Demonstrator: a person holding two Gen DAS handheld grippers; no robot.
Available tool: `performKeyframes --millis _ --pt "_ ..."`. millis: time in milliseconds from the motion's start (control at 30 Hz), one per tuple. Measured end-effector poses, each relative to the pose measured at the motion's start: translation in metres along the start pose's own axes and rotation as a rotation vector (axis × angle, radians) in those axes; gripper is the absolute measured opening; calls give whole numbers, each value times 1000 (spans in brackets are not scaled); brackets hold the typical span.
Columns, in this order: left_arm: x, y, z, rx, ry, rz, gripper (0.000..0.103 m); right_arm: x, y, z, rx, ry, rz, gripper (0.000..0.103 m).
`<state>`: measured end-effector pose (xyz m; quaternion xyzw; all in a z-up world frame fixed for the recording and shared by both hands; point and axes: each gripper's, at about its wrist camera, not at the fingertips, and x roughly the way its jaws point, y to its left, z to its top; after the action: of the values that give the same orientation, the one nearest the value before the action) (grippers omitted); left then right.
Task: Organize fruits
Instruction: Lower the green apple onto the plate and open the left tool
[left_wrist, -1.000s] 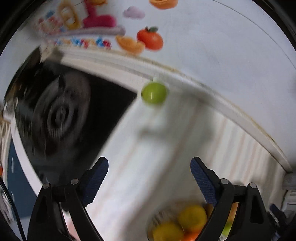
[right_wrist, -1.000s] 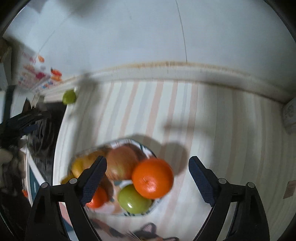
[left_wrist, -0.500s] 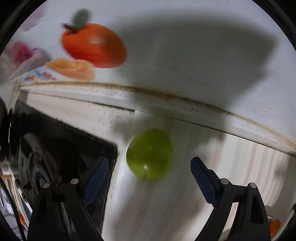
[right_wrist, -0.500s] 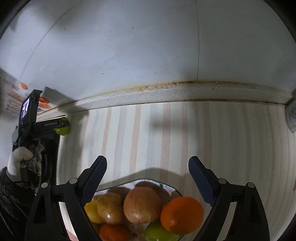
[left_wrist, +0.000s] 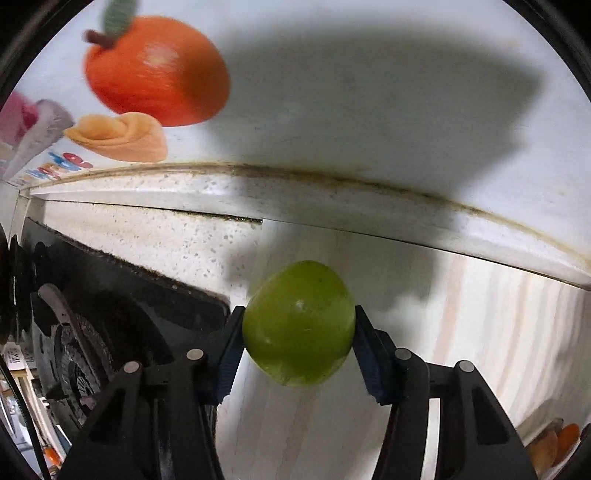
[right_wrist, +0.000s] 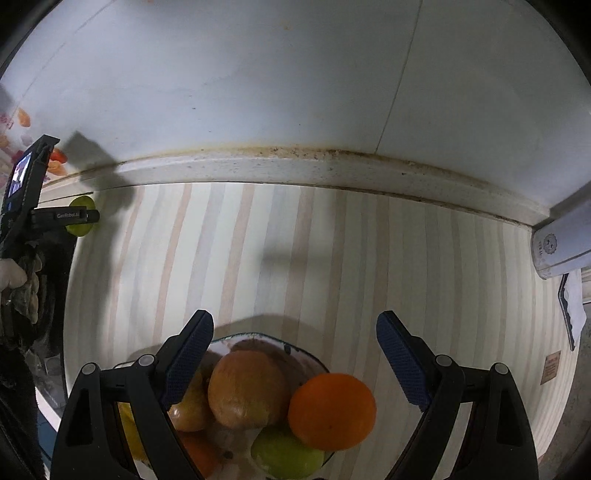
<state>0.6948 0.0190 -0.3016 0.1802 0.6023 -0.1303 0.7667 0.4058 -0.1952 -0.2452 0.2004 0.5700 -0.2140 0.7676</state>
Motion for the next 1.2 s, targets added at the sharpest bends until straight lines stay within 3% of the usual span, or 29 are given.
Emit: performKeyframes --millis 133,300,467,567,700,867,1067,1200 --pt "-33 2 -26 5 -49 -62 52 -15 2 -13 -26 -15 17 92" --pt "-84 -18 -82 64 -78 -176 52 -32 -1 -38 -51 -14 38 92" --pt "-94 -47 -140 110 8 -274 52 -39 -4 -63 -67 0 47 92" --pt "-81 -39 -167 90 67 -294 52 -44 -5 -74 -72 0 51 92" --pt "-72 -37 -186 24 157 -354 52 -48 -8 -80 -73 -11 47 92" --pt "-76 -42 -203 1 176 -403 53 -47 -9 -85 -71 -1 43 92" --pt "-65 -44 -199 -25 208 -413 58 -45 -7 -91 -67 3 49 92" --pt "-61 -35 -199 -60 233 -376 58 -44 -4 -93 -62 7 54 92"
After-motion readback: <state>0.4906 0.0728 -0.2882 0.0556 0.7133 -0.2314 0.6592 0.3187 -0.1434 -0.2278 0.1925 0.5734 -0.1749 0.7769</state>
